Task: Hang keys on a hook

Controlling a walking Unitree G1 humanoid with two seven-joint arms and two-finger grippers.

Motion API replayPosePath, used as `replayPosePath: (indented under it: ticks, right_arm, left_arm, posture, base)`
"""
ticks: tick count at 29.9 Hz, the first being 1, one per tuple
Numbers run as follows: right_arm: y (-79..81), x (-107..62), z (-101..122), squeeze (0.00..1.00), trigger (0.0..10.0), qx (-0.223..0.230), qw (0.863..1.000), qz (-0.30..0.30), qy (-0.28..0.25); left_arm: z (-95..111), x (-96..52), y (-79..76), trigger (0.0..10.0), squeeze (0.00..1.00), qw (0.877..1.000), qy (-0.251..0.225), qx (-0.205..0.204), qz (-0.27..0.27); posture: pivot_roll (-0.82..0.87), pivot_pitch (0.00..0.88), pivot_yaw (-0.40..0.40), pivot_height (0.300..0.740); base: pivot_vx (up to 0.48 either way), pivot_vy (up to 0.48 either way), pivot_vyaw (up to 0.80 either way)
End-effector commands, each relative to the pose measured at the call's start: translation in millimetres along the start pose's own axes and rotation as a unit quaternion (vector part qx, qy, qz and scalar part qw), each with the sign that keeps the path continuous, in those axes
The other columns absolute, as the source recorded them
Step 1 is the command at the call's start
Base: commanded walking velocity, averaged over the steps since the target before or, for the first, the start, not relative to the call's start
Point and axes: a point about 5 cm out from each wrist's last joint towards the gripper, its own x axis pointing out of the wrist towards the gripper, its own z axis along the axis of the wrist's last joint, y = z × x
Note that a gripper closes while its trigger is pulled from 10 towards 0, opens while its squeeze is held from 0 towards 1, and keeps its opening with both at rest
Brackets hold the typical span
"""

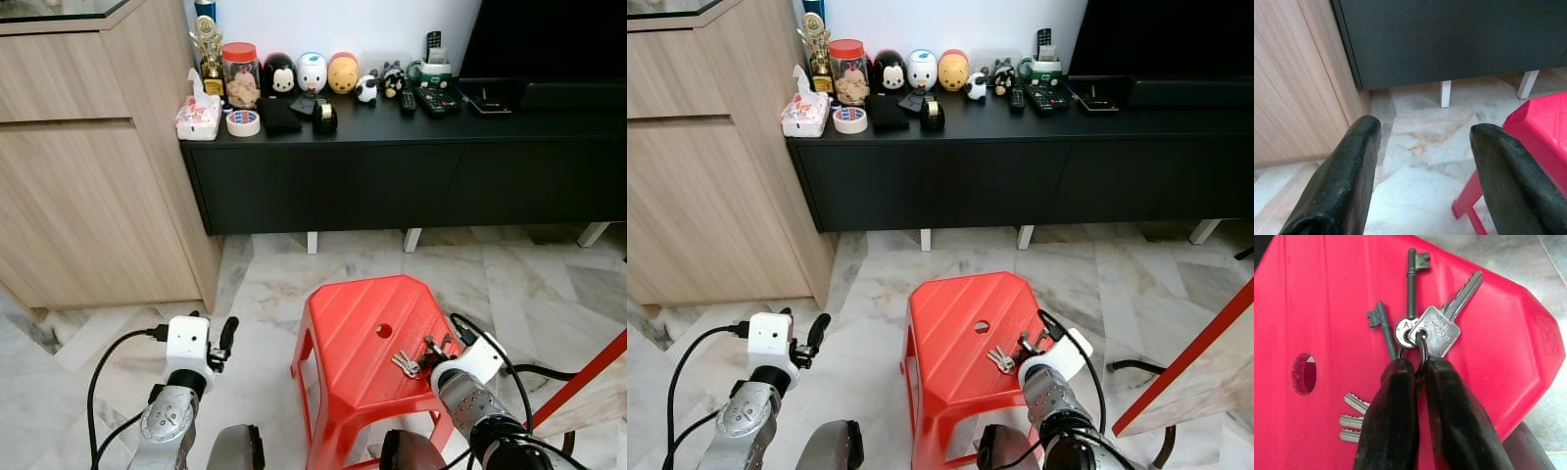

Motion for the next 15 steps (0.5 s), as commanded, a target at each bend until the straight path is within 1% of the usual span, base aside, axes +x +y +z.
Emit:
replayPosePath:
  ticks: [1, 6, 8, 10, 12, 15]
  right_arm:
    - [2.2, 0.1, 2.5, 0.0, 0.0, -0.007, 1.0, 0.0, 0.002]
    - [2.9, 0.1, 3.2, 0.0, 0.0, -0.012, 1.0, 0.004, -0.001]
    - [5.4, 0.0, 6.1, 0.0, 0.0, -0.038, 0.999, 0.014, -0.014]
    - [9.0, -0.3, 11.4, 0.0, 0.0, -0.082, 0.996, 0.024, -0.037]
    - [11.6, -0.9, 17.3, 0.0, 0.0, -0.096, 0.993, 0.032, -0.06]
    - [12.1, -1.3, 20.7, 0.0, 0.0, -0.096, 0.992, 0.035, -0.072]
  left_arm:
    - [-5.5, -2.3, -0.7, 10.0, 0.0, 1.0, 0.013, 0.012, -0.006]
    - [-5.2, -2.0, -0.7, 10.0, 0.0, 1.0, 0.012, 0.009, -0.003]
    - [-5.4, -2.0, -1.0, 10.0, 0.0, 1.0, 0.013, 0.009, -0.004]
    - [-5.4, -1.9, -0.9, 10.0, 0.0, 1.0, 0.013, 0.009, -0.004]
    - [-5.5, -2.0, -0.7, 10.0, 0.0, 1.0, 0.013, 0.009, -0.003]
    - [-5.7, -2.2, -0.6, 10.0, 0.0, 1.0, 0.013, 0.009, -0.002]
  posture:
    - [0.11, 0.023, -0.055, 0.598]
    - [0.11, 0.023, -0.055, 0.598]
    - [0.11, 0.023, -0.055, 0.598]
    - [0.11, 0.023, -0.055, 0.598]
    - [0.11, 0.023, -0.055, 0.598]
    - [0.11, 0.017, -0.06, 0.598]
  base:
    - [0.0, 0.0, 0.0]
    - [0.0, 0.0, 0.0]
    - [0.0, 0.0, 0.0]
    - [0.0, 0.0, 0.0]
    - [0.0, 0.0, 0.0]
    - [0.0, 0.0, 0.0]
